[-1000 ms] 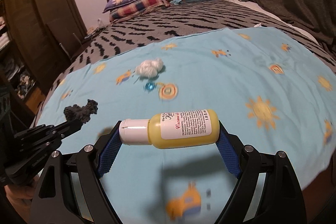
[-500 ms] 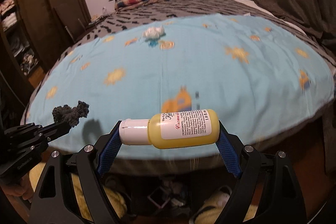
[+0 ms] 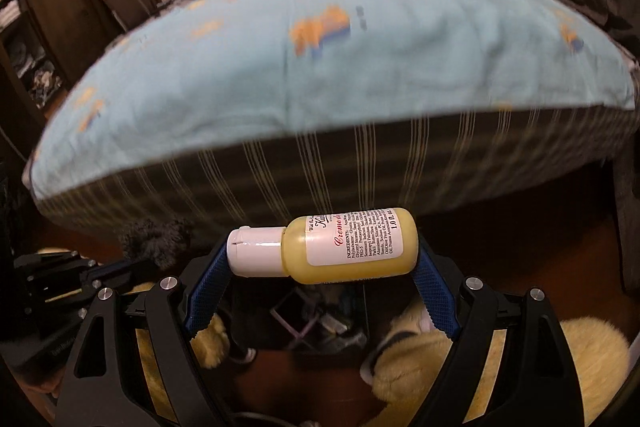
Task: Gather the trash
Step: 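Carry bottle and hair tie down into the floor bin and open both tools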
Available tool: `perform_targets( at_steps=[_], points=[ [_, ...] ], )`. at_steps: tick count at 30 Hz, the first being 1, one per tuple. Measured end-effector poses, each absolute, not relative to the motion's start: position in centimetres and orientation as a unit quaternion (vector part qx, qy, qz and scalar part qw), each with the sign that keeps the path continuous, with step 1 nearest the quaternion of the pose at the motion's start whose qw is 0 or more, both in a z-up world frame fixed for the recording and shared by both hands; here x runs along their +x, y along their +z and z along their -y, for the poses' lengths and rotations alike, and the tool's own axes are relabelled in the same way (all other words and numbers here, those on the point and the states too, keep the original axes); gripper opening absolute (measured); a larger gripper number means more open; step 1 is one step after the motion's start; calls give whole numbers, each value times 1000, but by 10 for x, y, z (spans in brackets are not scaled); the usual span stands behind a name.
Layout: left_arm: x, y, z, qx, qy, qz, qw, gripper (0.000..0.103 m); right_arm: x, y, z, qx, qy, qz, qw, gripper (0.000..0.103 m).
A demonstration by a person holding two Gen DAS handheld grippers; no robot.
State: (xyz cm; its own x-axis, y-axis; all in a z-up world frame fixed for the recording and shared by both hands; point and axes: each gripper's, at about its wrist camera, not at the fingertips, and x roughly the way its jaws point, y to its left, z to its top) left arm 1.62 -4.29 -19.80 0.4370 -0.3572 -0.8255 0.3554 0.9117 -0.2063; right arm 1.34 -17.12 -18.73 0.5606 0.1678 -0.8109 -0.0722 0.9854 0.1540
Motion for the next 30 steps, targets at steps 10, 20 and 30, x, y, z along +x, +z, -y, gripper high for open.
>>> perform_targets(
  at_steps=[10, 20, 30],
  points=[
    [32, -284, 56, -13, -202, -554, 807, 2, 24, -265, 168, 66, 62, -521, 848, 84],
    [43, -337, 60, -22, -198, -578, 791, 2, 47, -322, 164, 80, 65, -561, 821, 84],
    [53, -350, 65, -24, -186, -590, 785, 21, 56, -331, 165, 90, 61, -572, 813, 85]
  ],
)
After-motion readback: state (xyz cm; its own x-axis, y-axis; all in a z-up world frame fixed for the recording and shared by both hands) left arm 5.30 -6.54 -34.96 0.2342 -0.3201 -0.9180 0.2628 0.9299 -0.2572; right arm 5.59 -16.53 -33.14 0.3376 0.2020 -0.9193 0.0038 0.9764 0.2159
